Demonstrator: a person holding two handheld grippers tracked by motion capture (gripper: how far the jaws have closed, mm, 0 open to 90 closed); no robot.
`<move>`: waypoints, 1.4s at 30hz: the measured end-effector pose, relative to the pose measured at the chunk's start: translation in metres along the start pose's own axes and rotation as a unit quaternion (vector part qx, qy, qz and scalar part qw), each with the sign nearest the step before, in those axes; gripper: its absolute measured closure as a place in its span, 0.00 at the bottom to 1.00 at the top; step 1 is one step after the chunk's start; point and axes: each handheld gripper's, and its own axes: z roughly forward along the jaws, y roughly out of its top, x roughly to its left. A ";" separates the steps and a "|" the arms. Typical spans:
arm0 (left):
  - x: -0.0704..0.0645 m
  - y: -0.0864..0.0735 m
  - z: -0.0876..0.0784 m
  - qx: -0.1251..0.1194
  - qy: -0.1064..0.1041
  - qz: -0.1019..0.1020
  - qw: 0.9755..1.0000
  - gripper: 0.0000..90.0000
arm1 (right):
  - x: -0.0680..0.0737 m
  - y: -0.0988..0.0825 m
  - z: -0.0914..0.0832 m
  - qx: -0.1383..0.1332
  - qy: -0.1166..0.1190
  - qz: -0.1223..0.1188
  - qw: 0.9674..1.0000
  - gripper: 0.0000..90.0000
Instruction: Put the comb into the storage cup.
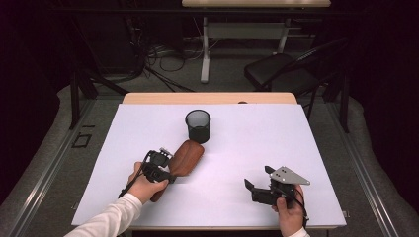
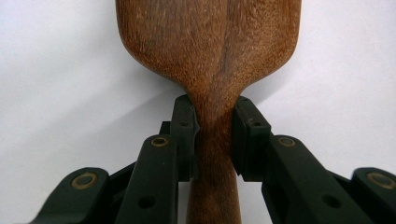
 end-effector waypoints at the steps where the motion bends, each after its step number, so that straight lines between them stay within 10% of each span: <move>1: 0.000 0.000 -0.001 -0.001 -0.002 -0.002 1.000 0.81 | 0.000 0.000 0.000 0.000 0.000 0.000 1.000 0.15; 42: 0.009 -0.006 -0.041 -0.086 -0.043 -0.022 0.995 0.81 | 0.000 0.000 0.000 0.002 0.001 -0.002 1.000 0.15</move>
